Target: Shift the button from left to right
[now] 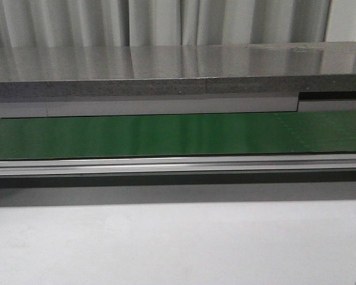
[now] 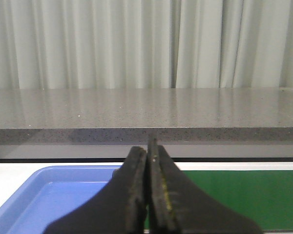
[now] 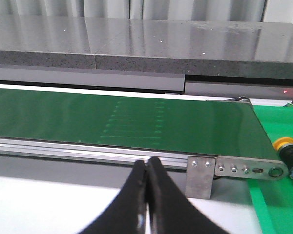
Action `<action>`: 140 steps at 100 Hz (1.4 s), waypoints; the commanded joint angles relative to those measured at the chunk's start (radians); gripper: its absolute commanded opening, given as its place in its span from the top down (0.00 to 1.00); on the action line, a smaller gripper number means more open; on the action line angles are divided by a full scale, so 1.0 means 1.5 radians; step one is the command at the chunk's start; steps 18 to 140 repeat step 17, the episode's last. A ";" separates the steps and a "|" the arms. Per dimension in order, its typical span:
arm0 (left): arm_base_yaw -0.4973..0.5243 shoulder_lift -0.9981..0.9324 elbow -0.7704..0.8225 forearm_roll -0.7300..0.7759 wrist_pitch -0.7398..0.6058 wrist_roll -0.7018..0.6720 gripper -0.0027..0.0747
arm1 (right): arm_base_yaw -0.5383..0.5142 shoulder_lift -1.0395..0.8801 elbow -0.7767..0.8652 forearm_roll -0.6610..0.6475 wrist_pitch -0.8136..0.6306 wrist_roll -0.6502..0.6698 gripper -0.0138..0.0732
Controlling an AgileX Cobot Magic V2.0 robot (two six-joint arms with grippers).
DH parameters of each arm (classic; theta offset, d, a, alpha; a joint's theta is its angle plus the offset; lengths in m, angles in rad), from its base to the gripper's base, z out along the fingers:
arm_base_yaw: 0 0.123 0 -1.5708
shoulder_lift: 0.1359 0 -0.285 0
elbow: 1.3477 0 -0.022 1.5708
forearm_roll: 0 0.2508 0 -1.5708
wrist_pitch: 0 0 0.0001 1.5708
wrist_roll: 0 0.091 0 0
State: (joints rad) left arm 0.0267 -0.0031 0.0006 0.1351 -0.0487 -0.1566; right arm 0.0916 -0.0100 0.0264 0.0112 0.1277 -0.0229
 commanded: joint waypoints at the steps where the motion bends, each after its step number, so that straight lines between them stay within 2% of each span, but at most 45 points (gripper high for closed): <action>1: -0.004 -0.020 0.032 -0.002 -0.058 -0.008 0.99 | -0.002 -0.013 -0.011 -0.007 -0.058 -0.001 0.92; 140: -0.004 -0.020 0.032 -0.002 -0.058 -0.008 0.99 | -0.002 -0.013 -0.011 -0.007 -0.058 -0.001 0.92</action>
